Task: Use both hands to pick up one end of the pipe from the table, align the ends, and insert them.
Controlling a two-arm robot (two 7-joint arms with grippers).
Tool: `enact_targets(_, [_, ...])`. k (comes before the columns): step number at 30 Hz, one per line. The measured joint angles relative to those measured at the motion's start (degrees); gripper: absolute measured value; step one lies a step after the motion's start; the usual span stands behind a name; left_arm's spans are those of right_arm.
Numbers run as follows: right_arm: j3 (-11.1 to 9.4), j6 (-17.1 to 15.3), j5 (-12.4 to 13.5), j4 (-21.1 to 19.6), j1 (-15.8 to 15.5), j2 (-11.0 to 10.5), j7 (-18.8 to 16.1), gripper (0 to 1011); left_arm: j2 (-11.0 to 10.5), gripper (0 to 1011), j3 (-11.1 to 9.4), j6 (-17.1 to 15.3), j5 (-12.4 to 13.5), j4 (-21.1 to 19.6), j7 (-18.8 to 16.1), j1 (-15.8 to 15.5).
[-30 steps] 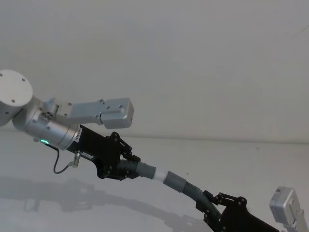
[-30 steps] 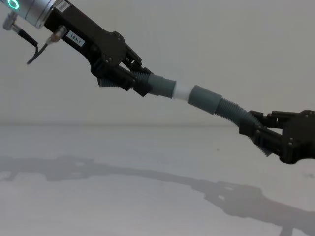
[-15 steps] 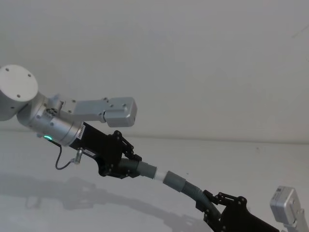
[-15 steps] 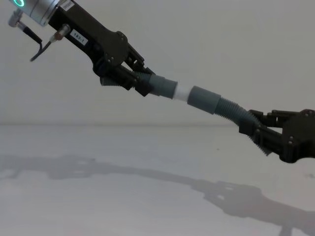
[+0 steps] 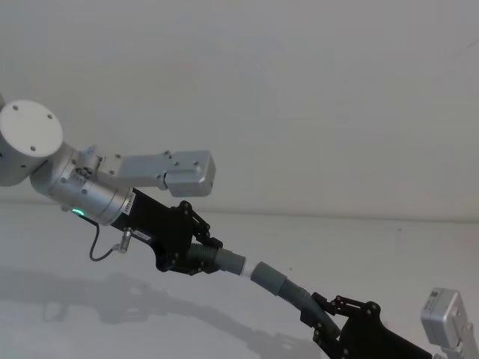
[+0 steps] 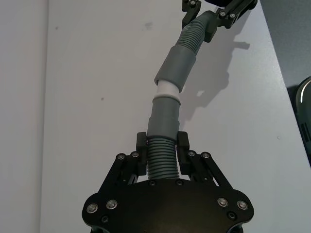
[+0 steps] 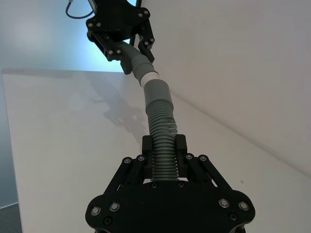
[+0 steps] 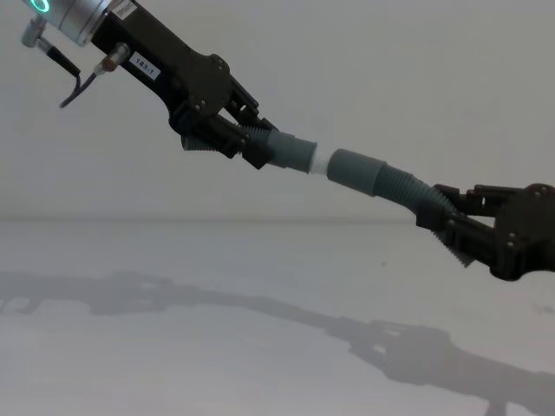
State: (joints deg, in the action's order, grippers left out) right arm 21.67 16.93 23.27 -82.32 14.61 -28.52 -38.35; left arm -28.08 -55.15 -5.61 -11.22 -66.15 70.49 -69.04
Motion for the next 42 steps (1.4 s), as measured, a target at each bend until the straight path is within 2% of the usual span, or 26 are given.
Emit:
enact_targets(18, [0.84,1.28,0.29,0.13,0.76,-0.36,-0.73,249,0.23,327,-0.25,0.52,-1.43,-0.1,-0.97,0.26])
enact_targets(42, [1.26,0.56,-0.24,-0.4,0.74,-0.97,-0.47,249,-2.89,327,-0.36,-2.68,-4.79,-4.45,0.36,1.27])
